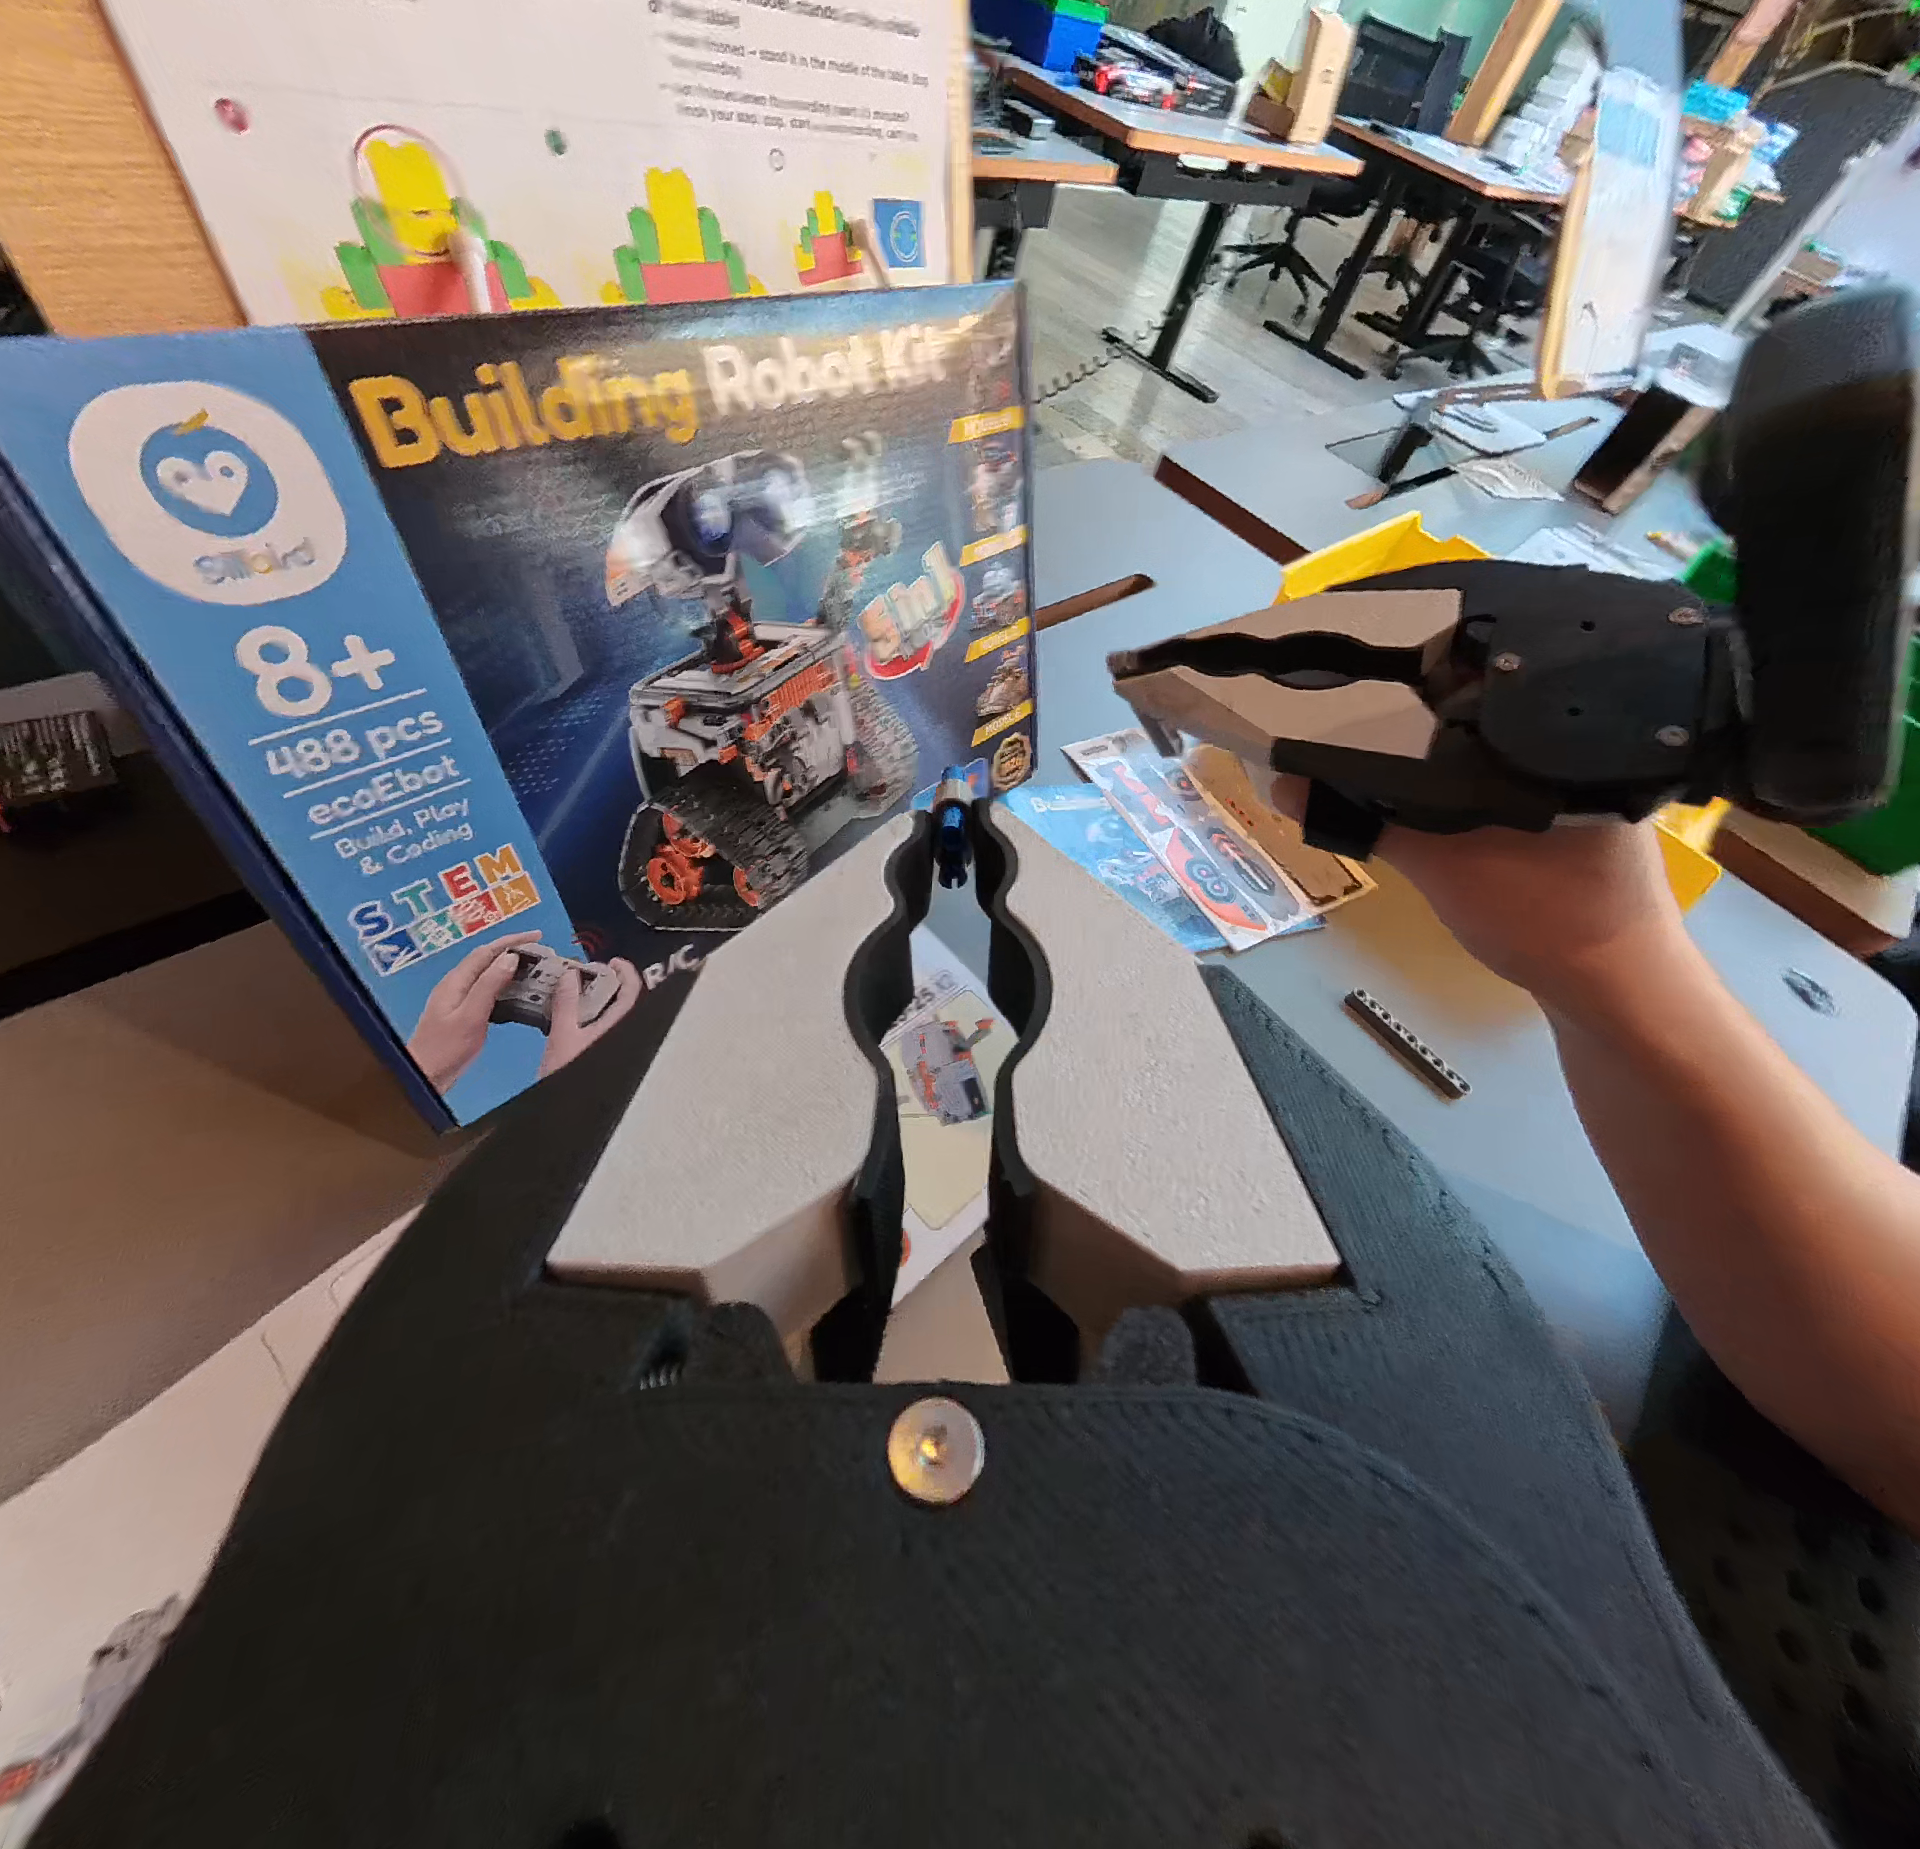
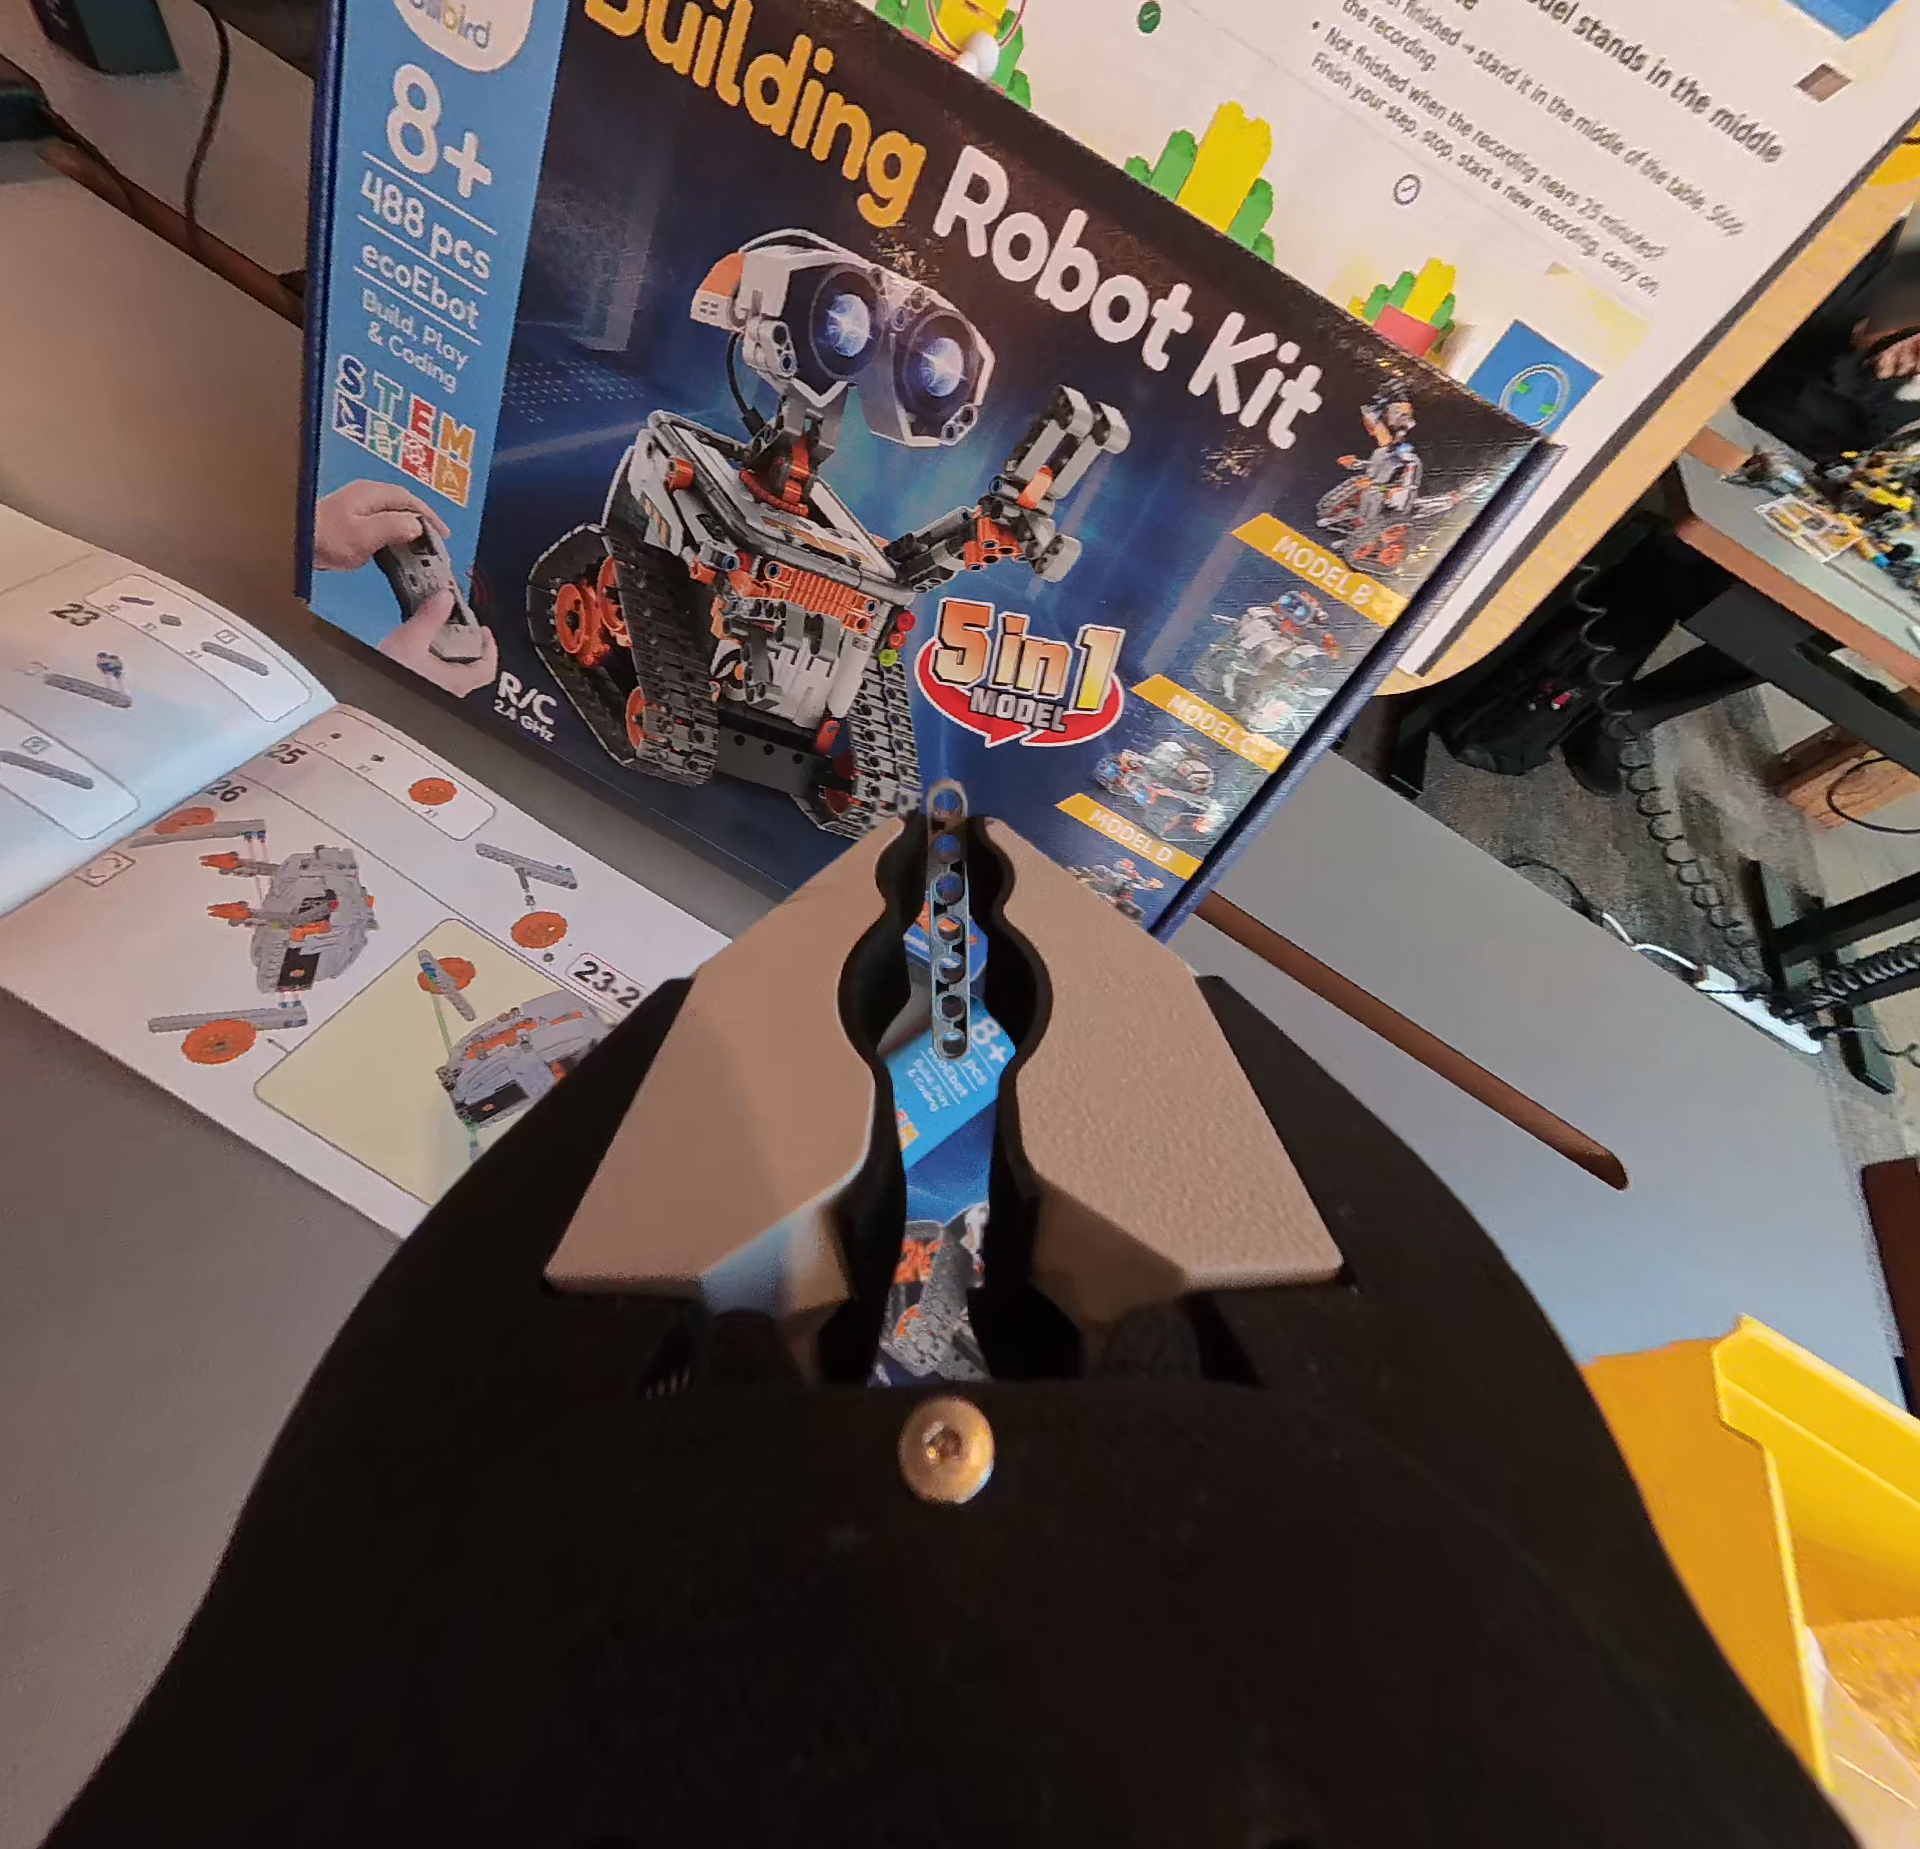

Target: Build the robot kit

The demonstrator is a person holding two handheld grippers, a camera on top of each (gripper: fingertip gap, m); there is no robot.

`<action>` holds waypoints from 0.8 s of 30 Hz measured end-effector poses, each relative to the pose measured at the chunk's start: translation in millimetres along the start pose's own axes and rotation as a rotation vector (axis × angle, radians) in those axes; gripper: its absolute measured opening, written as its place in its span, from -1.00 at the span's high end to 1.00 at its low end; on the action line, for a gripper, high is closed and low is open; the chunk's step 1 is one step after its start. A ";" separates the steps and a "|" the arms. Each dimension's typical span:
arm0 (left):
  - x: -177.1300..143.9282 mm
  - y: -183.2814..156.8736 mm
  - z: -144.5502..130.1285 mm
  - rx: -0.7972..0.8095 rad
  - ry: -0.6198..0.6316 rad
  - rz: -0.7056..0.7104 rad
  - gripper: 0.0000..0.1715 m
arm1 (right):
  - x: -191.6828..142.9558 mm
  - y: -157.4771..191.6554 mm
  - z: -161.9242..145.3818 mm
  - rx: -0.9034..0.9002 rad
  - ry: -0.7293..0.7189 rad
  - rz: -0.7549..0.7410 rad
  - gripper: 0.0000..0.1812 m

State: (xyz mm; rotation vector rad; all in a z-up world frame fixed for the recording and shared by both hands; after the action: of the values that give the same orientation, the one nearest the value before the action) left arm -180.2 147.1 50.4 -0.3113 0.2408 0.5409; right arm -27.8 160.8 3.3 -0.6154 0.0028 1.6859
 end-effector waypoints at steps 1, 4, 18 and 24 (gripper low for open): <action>1.8 6.7 -2.8 -0.010 0.007 0.031 0.94 | 1.1 2.9 -0.4 0.007 -0.001 0.018 0.95; 3.5 35.7 -13.7 0.065 0.064 0.222 0.93 | 3.5 7.3 -2.0 0.018 0.001 0.044 0.95; -16.4 83.7 -21.3 0.385 0.223 0.680 0.93 | 10.6 14.0 -9.1 -0.019 0.032 0.045 0.95; -17.9 85.6 -23.1 0.355 0.221 0.651 0.93 | 10.9 12.9 -10.4 -0.006 0.034 0.058 0.94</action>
State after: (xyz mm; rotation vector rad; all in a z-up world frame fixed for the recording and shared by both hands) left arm -244.4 200.2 15.1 0.0665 0.6548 1.0894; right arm -36.3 164.5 -14.3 -0.6538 0.0405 1.7314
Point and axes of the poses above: each gripper's, where its closed fingertips meet, x out along the fingers, z out of its top, y = z × x across the jaws, the point moved 1 cm from there along -x, back along the fingers
